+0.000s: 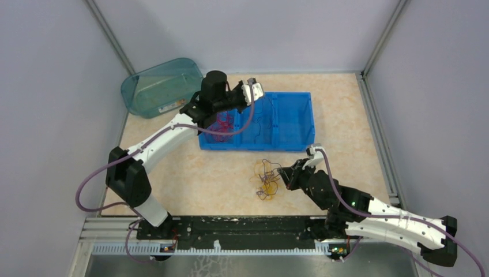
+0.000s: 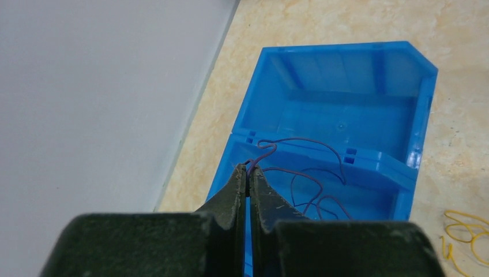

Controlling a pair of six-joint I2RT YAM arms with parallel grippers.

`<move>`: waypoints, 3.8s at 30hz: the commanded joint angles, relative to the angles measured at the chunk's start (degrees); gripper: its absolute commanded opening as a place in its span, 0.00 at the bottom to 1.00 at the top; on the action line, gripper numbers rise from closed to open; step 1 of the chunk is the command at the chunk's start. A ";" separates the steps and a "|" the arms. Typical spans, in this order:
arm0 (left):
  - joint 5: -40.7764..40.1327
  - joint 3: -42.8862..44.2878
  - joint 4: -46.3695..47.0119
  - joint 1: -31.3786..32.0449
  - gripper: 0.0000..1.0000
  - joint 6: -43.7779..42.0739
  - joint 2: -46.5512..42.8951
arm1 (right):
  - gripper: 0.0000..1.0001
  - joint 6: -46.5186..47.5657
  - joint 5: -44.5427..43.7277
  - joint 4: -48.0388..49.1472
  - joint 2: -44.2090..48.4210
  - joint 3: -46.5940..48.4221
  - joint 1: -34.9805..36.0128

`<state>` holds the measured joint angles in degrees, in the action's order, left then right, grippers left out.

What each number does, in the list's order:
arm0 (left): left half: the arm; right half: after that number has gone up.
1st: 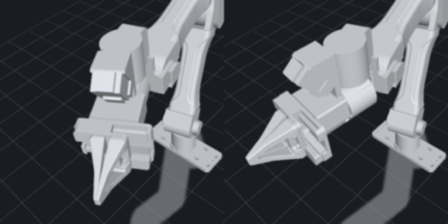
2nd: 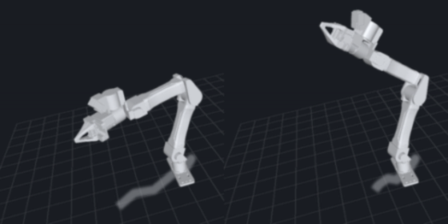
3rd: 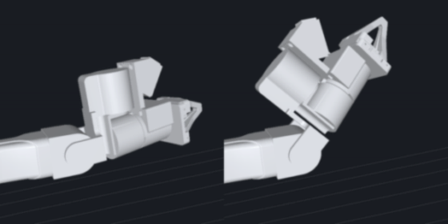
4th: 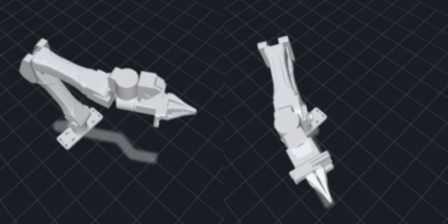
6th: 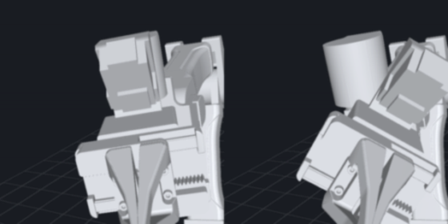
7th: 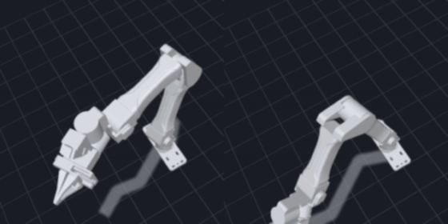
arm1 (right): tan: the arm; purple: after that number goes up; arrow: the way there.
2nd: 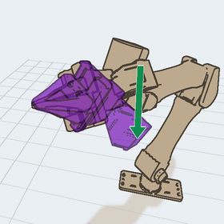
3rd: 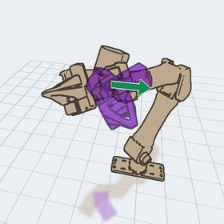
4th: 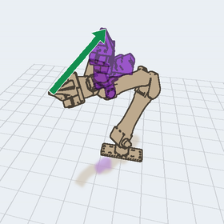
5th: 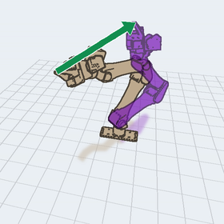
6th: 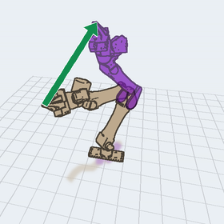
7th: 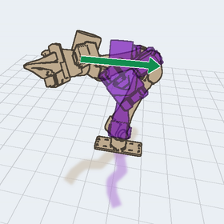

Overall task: Untangle the cables
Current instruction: Place the cable in the bin, then untie the cable.

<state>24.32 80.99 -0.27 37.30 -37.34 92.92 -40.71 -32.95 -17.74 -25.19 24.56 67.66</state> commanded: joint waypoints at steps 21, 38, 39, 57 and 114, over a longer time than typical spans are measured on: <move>2.82 7.95 -15.01 -0.82 1.00 -4.52 -0.75 | 0.00 1.01 0.02 2.44 -1.97 5.17 0.40; 29.83 -7.51 -37.34 4.60 0.88 -9.26 -14.68 | 0.00 5.76 5.85 11.82 -7.53 9.10 0.41; 29.90 -7.91 -37.57 5.09 0.87 -8.92 -14.67 | 0.00 5.88 6.06 12.04 -8.09 9.37 0.37; 23.70 -14.47 -26.45 9.02 0.23 3.84 -13.68 | 0.00 6.74 7.55 13.19 -11.80 10.75 0.37; 27.30 12.78 -54.24 9.94 0.00 -3.53 -16.38 | 0.44 20.00 -6.06 24.38 -26.14 17.18 0.39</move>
<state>46.87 90.94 -50.00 46.70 -41.36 76.71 -24.53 -34.74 2.42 -51.33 38.94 67.66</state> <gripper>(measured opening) 0.014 0.438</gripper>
